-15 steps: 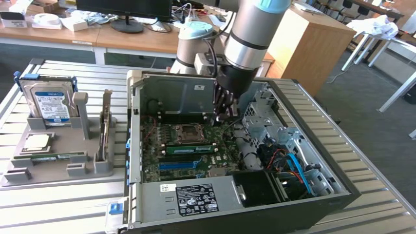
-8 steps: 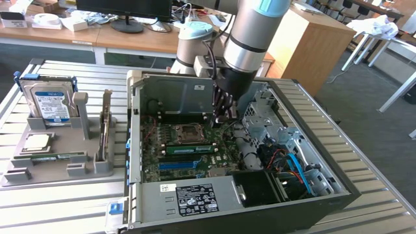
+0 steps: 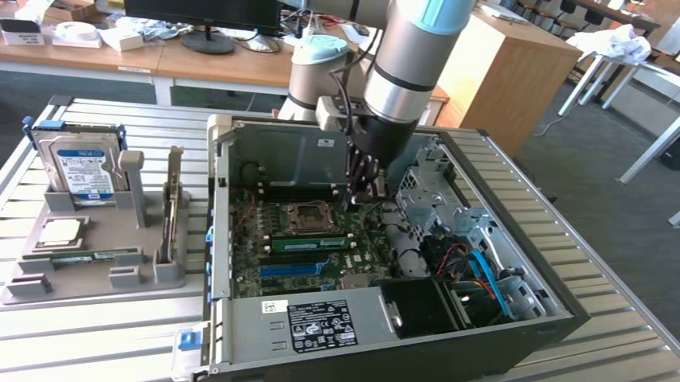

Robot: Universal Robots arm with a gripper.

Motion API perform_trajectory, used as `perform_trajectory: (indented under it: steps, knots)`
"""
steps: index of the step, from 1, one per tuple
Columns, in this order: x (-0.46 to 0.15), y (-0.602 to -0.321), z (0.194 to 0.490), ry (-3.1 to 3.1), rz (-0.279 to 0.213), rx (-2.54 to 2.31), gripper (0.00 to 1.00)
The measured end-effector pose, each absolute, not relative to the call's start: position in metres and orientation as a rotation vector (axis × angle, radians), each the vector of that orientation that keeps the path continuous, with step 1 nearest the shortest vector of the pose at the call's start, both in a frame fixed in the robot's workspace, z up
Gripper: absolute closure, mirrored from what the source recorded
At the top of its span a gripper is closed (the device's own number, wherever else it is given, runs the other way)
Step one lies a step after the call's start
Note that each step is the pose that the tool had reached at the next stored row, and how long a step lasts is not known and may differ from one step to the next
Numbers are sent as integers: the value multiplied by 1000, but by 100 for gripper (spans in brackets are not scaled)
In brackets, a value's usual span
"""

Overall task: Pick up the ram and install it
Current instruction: 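Press down the ram until it locks into place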

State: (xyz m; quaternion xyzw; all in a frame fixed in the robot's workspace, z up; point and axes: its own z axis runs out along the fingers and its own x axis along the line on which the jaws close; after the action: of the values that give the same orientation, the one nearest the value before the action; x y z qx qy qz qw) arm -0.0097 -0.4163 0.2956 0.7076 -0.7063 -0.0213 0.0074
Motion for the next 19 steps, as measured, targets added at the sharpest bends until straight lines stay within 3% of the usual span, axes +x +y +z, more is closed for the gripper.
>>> perform_trajectory:
  steps: [19]
  knots:
    - [-4,-416,288,-2209,-67,2213,90]
